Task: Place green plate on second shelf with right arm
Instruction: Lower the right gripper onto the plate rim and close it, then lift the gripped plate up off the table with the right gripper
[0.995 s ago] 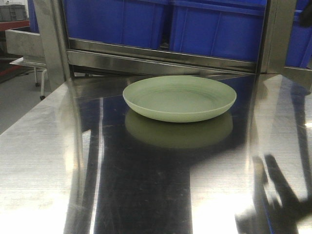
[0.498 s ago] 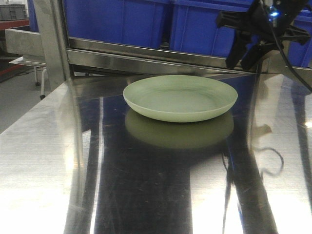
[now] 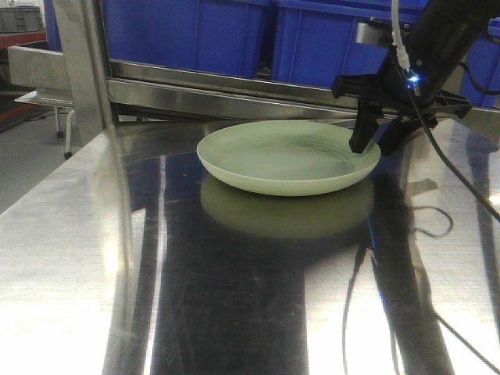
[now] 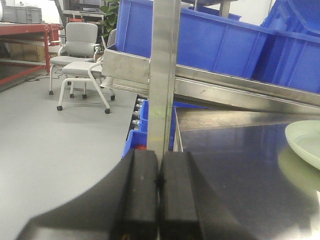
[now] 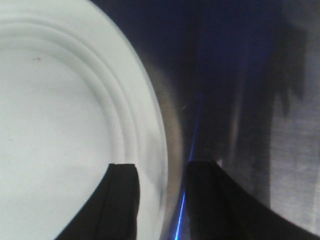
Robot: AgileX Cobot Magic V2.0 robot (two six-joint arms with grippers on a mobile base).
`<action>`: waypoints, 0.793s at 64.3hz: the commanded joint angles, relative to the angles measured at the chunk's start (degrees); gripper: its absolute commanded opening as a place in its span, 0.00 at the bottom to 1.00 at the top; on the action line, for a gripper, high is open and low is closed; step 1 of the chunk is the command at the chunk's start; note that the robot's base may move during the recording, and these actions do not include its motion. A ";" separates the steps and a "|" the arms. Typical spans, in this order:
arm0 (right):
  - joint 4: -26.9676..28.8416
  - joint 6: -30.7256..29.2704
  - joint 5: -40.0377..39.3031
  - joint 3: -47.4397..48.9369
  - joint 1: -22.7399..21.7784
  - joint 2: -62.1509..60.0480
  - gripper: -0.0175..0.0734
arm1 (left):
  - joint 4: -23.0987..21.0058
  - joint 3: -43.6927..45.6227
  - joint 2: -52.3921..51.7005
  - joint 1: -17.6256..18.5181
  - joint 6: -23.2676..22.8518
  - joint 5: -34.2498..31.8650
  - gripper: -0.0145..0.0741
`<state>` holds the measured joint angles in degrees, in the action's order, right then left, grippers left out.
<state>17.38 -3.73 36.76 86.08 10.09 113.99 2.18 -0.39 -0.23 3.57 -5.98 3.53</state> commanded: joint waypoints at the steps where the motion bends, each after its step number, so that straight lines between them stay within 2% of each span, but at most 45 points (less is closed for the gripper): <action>1: 0.77 -0.42 -2.94 2.02 -0.18 -3.13 0.57 | -0.16 -2.34 -0.99 0.02 -0.25 -4.71 0.31; 11: 0.77 -0.42 -1.99 2.02 -0.18 -3.13 0.45 | -0.16 -2.34 -0.99 0.02 -0.25 -4.71 0.31; 20: 0.77 -0.47 1.48 2.02 -0.18 -3.13 0.20 | -0.16 -2.34 -0.99 0.02 -0.25 -4.71 0.31; 23: 0.77 -0.47 2.30 2.02 -0.23 -3.13 0.23 | -0.16 -2.34 -0.99 0.02 -0.25 -4.71 0.31; 35: 0.77 -0.47 1.93 2.64 -0.28 -5.97 0.22 | -0.16 -2.34 -0.99 0.02 -0.25 -4.71 0.31; 45: 0.66 -0.47 -0.86 2.49 -0.28 -13.05 0.22 | -0.16 -2.34 -0.99 0.02 -0.25 -4.71 0.31; 51: -1.39 -0.47 -1.74 1.79 -0.17 -19.28 0.22 | -0.16 -2.34 -0.99 0.02 -0.25 -4.71 0.31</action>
<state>16.15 -3.92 39.83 86.50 10.09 103.65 2.18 -0.39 -0.23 3.57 -5.98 3.53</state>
